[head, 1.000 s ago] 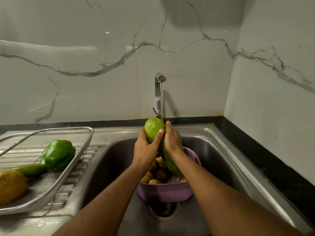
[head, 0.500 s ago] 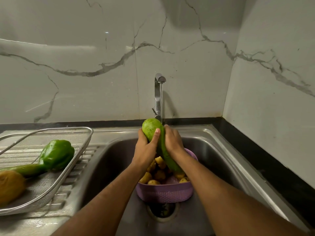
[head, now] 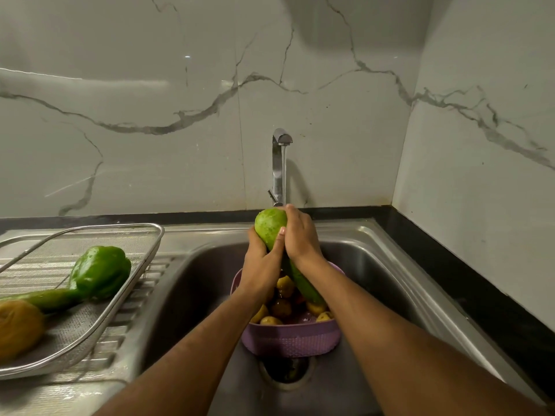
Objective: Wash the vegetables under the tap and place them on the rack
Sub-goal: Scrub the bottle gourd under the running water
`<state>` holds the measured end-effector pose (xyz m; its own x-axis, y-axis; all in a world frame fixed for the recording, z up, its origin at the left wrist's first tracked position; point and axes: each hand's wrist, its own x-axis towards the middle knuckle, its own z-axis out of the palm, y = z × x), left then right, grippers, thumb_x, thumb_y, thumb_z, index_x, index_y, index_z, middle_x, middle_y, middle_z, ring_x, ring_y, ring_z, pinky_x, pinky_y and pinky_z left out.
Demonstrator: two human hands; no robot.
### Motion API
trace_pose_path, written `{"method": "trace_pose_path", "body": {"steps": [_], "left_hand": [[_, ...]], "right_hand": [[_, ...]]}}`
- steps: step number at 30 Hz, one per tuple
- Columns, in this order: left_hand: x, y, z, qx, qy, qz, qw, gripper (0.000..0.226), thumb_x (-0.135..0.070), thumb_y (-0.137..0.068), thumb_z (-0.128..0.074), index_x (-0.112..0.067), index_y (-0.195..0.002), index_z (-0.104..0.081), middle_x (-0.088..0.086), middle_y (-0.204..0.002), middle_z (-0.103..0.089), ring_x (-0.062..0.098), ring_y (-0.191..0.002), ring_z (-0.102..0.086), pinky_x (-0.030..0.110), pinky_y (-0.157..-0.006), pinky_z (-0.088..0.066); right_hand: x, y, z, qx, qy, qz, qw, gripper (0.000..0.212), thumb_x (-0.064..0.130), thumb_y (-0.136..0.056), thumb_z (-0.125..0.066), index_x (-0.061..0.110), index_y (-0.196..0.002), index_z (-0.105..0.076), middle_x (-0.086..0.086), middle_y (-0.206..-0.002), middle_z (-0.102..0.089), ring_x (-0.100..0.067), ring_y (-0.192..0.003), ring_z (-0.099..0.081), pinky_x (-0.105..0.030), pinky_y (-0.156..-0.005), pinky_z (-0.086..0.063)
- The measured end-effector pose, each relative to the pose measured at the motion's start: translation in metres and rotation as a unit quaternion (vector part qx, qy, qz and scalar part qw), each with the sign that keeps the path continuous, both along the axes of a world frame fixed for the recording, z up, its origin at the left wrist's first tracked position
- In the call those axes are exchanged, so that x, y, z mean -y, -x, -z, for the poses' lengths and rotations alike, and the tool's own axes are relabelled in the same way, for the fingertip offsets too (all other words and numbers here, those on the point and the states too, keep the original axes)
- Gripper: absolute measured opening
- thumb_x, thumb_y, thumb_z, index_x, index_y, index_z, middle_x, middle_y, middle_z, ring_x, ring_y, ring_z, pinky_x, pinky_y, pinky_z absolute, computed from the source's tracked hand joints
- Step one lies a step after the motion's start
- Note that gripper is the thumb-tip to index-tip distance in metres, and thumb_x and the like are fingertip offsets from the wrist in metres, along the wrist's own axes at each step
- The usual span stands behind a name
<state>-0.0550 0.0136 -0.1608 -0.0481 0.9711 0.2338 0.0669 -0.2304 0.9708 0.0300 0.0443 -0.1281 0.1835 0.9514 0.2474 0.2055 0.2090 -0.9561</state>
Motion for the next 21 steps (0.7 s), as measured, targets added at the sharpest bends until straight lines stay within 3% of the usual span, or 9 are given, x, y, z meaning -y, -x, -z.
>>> {"method": "trace_pose_path", "body": {"steps": [2, 6, 8, 11, 14, 17, 21], "left_hand": [[0.001, -0.001, 0.001, 0.004, 0.004, 0.002, 1.0, 0.046, -0.042, -0.104, -0.053, -0.025, -0.143, -0.034, -0.003, -0.125, -0.062, 0.015, -0.114, -0.064, 0.045, -0.099, -0.058], [-0.003, 0.003, 0.001, 0.02, 0.006, -0.01, 1.0, 0.057, -0.047, -0.101, -0.056, -0.022, -0.147, -0.033, -0.002, -0.129, -0.061, 0.01, -0.11, -0.064, 0.039, -0.093, -0.06], [-0.003, 0.004, 0.0, 0.034, 0.012, -0.011, 0.999, 0.058, -0.049, -0.101, -0.056, -0.022, -0.146, -0.032, -0.001, -0.131, -0.059, 0.01, -0.109, -0.064, 0.035, -0.085, -0.061], [-0.003, 0.004, -0.002, 0.044, -0.005, -0.026, 0.999, 0.059, -0.056, -0.095, -0.06, -0.035, -0.142, -0.03, -0.001, -0.131, -0.057, 0.021, -0.113, -0.066, 0.046, -0.088, -0.062], [-0.004, 0.011, -0.007, 0.018, -0.038, -0.018, 0.999, 0.05, -0.069, -0.09, -0.057, -0.053, -0.133, -0.039, -0.007, -0.124, -0.06, 0.024, -0.113, -0.067, 0.051, -0.088, -0.062], [-0.006, 0.021, -0.013, 0.008, -0.052, -0.003, 0.999, 0.033, -0.064, -0.098, -0.047, -0.053, -0.129, -0.044, -0.012, -0.12, -0.061, 0.024, -0.113, -0.066, 0.051, -0.093, -0.059], [-0.012, 0.031, -0.014, 0.031, -0.027, 0.043, 0.998, 0.037, -0.043, -0.106, -0.046, -0.039, -0.142, -0.044, -0.005, -0.132, -0.055, 0.016, -0.119, -0.059, 0.039, -0.092, -0.059]], "right_hand": [[0.002, 0.003, 0.0, 0.003, -0.018, -0.005, 1.0, 0.049, 0.043, -0.109, -0.029, 0.02, -0.111, -0.072, -0.004, -0.104, -0.069, -0.017, -0.096, -0.065, -0.04, -0.088, -0.057], [0.009, -0.012, 0.023, 0.019, 0.038, 0.007, 0.999, 0.048, 0.053, -0.108, -0.029, 0.021, -0.093, -0.063, -0.008, -0.103, -0.067, -0.026, -0.101, -0.066, -0.051, -0.098, -0.053], [0.012, -0.019, 0.029, 0.051, 0.057, 0.014, 0.997, 0.043, 0.048, -0.11, -0.028, 0.024, -0.091, -0.059, -0.007, -0.102, -0.064, -0.025, -0.101, -0.064, -0.049, -0.098, -0.052], [0.008, -0.022, 0.028, 0.046, 0.052, 0.039, 0.997, 0.045, 0.047, -0.11, -0.028, 0.017, -0.102, -0.059, -0.006, -0.101, -0.06, -0.02, -0.095, -0.061, -0.042, -0.092, -0.05], [-0.009, -0.018, 0.026, 0.072, 0.05, 0.012, 0.996, 0.04, 0.037, -0.112, -0.03, 0.013, -0.108, -0.062, -0.005, -0.104, -0.059, -0.014, -0.09, -0.055, -0.032, -0.081, -0.039], [-0.021, -0.016, 0.025, -0.012, 0.088, -0.015, 0.996, 0.04, 0.034, -0.108, -0.04, 0.011, -0.098, -0.072, -0.017, -0.104, -0.072, -0.027, -0.095, -0.066, -0.04, -0.078, -0.052], [-0.019, -0.017, 0.026, -0.092, 0.181, -0.044, 0.978, 0.04, 0.031, -0.104, -0.046, 0.008, -0.091, -0.075, -0.02, -0.087, -0.073, -0.031, -0.077, -0.068, -0.042, -0.075, -0.057]]}}
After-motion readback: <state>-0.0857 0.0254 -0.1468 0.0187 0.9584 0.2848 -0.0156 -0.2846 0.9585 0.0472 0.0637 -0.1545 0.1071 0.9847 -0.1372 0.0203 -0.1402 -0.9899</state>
